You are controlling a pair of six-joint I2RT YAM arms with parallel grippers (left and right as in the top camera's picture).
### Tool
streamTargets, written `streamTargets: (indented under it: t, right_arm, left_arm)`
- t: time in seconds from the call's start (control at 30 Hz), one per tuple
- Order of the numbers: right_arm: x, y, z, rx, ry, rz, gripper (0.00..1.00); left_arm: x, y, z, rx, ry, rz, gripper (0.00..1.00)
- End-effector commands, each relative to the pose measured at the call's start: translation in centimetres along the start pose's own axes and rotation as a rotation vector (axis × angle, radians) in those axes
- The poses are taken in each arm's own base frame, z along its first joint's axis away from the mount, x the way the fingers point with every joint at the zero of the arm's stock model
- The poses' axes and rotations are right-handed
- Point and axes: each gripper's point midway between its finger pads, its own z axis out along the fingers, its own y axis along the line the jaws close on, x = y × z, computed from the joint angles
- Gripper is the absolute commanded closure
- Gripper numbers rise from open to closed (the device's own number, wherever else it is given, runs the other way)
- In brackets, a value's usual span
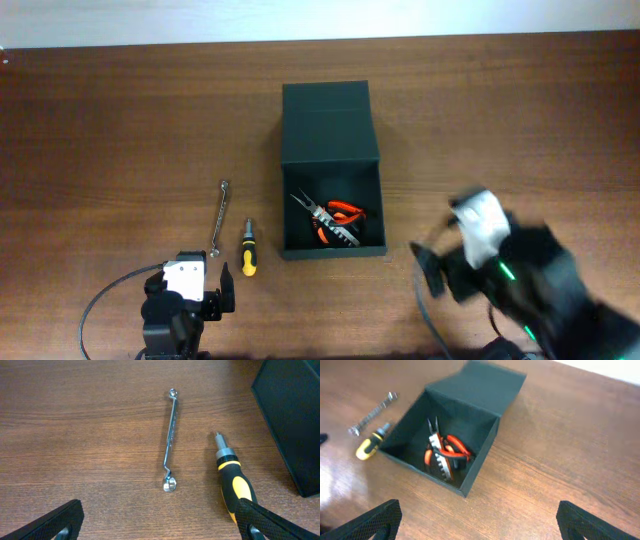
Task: Pack container
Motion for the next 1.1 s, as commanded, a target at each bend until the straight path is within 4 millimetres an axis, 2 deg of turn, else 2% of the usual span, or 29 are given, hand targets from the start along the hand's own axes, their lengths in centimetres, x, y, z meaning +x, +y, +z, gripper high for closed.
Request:
streamTargets:
  t: [0.0, 0.2, 1.07]
  right_arm:
    - [0.9, -0.8, -2.0, 0.019, -0.102, 0.04, 0.01]
    - [1.4, -1.0, -3.9, 0.009, -0.208, 0.051, 0.01]
    - [1.4, -1.0, -3.8, 0.009, -0.203, 0.05, 0.01]
  left_arm:
    - [0.0, 0.1, 0.0, -0.004, -0.005, -0.013, 0.01]
    - [0.0, 0.1, 0.1, -0.004, -0.004, -0.013, 0.01]
    - [-0.4, 0.1, -0.2, -0.003, 0.005, -0.012, 0.01]
